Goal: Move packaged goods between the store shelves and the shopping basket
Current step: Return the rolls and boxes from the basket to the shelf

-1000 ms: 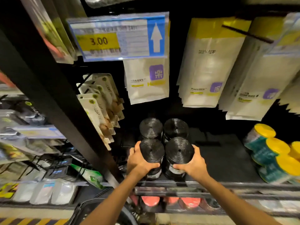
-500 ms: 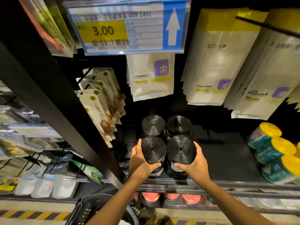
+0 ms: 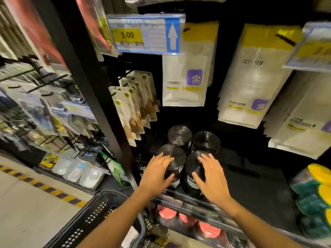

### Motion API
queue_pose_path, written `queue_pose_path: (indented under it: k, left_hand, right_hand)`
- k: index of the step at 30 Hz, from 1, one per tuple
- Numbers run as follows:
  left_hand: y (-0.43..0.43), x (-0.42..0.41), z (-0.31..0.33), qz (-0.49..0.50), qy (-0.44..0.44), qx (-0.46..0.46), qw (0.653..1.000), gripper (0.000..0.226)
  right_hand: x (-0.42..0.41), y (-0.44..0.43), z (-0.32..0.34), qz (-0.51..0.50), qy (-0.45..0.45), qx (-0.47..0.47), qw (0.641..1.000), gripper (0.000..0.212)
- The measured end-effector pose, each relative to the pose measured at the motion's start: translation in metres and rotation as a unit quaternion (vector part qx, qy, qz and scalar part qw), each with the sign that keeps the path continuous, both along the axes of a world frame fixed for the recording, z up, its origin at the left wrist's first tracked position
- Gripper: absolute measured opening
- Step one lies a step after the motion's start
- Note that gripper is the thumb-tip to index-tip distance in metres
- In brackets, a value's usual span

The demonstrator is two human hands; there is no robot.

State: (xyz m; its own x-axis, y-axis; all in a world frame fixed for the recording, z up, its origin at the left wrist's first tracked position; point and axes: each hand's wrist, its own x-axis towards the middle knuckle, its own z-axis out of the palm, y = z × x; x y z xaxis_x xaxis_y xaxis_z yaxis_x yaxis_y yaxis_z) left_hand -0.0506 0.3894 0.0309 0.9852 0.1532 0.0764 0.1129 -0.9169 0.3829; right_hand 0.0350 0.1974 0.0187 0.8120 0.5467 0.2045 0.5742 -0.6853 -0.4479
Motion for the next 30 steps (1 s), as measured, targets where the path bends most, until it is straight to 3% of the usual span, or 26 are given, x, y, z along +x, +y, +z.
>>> queue_pose_path:
  k: [4, 8, 10, 13, 20, 30]
  left_hand:
    - [-0.019, -0.043, 0.0, 0.076, 0.025, -0.015, 0.997, 0.052]
    - [-0.041, -0.098, -0.009, 0.188, 0.092, -0.031, 0.977, 0.05]
    - [-0.052, -0.127, -0.016, 0.241, 0.119, -0.047, 0.962, 0.052]
    - [-0.064, -0.167, -0.026, 0.31, 0.131, -0.066, 0.939, 0.052]
    - [-0.064, -0.236, -0.045, 0.436, 0.124, -0.107, 0.885, 0.052]
    - [0.021, -0.274, -0.073, 0.486, 0.148, -0.179, 0.842, 0.046]
  right_hand:
    - [-0.011, 0.005, 0.003, 0.162, -0.018, -0.025, 0.986, 0.046]
    - [-0.041, 0.01, -0.003, 0.257, -0.024, -0.052, 0.965, 0.04]
    - [-0.058, 0.014, -0.009, 0.318, -0.056, -0.093, 0.942, 0.04]
    - [-0.086, 0.022, -0.017, 0.4, -0.057, -0.066, 0.912, 0.04]
    - [-0.141, 0.06, -0.023, 0.499, 0.013, -0.135, 0.856, 0.043]
    - [-0.172, 0.162, -0.081, 0.511, 0.07, -0.22, 0.828, 0.049]
